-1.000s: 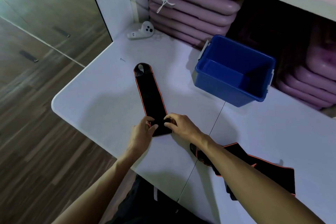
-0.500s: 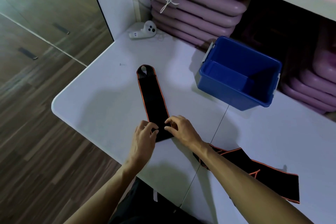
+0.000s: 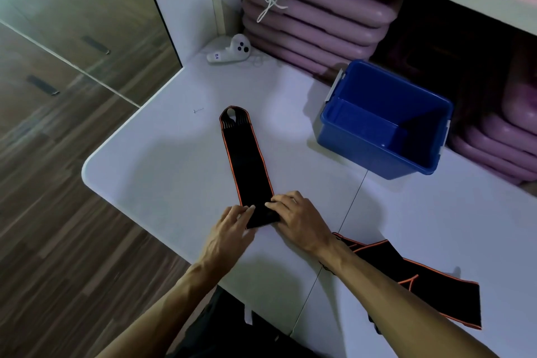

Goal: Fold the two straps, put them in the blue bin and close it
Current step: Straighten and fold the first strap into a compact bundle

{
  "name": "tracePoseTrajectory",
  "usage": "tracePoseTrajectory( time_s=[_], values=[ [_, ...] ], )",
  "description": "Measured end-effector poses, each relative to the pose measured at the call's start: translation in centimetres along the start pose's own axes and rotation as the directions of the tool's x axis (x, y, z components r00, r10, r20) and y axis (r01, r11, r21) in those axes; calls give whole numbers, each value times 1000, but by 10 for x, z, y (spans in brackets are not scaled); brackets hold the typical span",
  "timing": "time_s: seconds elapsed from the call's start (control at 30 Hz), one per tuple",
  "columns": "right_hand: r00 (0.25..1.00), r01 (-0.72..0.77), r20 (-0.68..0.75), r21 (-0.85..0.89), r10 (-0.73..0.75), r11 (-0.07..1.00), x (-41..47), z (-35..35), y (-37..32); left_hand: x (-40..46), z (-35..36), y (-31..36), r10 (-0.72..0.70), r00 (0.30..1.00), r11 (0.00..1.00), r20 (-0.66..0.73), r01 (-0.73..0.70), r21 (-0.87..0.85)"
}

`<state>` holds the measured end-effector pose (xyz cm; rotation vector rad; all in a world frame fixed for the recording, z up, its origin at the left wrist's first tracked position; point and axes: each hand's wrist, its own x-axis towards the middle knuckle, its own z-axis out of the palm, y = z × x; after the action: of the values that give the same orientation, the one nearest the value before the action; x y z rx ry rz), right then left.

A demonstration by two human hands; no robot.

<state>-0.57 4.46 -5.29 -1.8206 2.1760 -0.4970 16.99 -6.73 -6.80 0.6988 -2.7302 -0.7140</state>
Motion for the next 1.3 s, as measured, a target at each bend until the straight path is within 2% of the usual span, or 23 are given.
tracePoseTrajectory(
  time_s=[0.13, 0.27, 0.33, 0.43, 0.5, 0.57, 0.63, 0.77, 0.83, 0.93, 0.97, 1.0, 1.03, 1.1, 1.13, 1.2, 1.3],
  values=[
    [1000, -20, 18, 130, 18, 991, 9, -5, 3, 8, -14, -3, -53, 998, 995, 45, 56, -77],
    [971, -239, 77, 361, 227, 901, 13, -7, -1, 17, -24, 0, -242, 967, 922, 82, 255, -290],
    [946, -317, 78, 414, 314, 853, 15, -6, -4, 23, -26, 2, -336, 938, 865, 84, 343, -367],
    [914, -374, 48, 482, 403, 792, 20, -4, -11, 31, -24, 3, -515, 855, 758, 61, 488, -432],
    [890, -401, 19, 509, 456, 762, 23, -1, -16, 35, -21, 2, -570, 821, 729, 23, 519, -447],
    [876, -412, -4, 514, 483, 752, 24, 2, -18, 38, -20, 3, -561, 828, 746, -5, 503, -437],
    [864, -430, -7, 509, 503, 746, 23, 3, -17, 43, -21, 4, -502, 864, 802, -42, 447, -397],
    [873, -432, 19, 498, 488, 752, 23, 1, -15, 46, -24, -3, -388, 920, 903, -46, 371, -216],
    [878, -427, 22, 488, 479, 761, 24, 1, -14, 45, -25, -11, -271, 962, 961, -42, 268, -66],
    [871, -444, 31, 475, 490, 759, 25, 0, -16, 53, -34, -12, -96, 995, 995, -10, 96, -4],
    [869, -450, 36, 471, 494, 758, 25, 0, -17, 59, -34, -10, -90, 996, 996, -18, 89, -15],
    [870, -452, 41, 467, 492, 761, 25, 0, -18, 65, -32, -7, -151, 988, 987, -39, 149, -54],
    [873, -448, 44, 464, 485, 764, 25, 0, -18, 73, -29, -5, -285, 957, 952, -56, 276, -134],
    [883, -434, 51, 467, 467, 770, 25, 0, -18, 91, -25, 0, -613, 790, 760, 8, 592, -266],
    [886, -428, 55, 475, 460, 769, 25, -1, -18, 99, -22, -1, -695, 717, 684, 54, 683, -258],
    [888, -426, 65, 489, 455, 761, 24, -2, -17, 108, -20, -4, -737, 669, 638, 95, 736, -226],
    [894, -421, 89, 501, 440, 756, 23, -6, -17, 113, -20, -14, -772, 626, 576, 108, 761, -298]
  ],
)
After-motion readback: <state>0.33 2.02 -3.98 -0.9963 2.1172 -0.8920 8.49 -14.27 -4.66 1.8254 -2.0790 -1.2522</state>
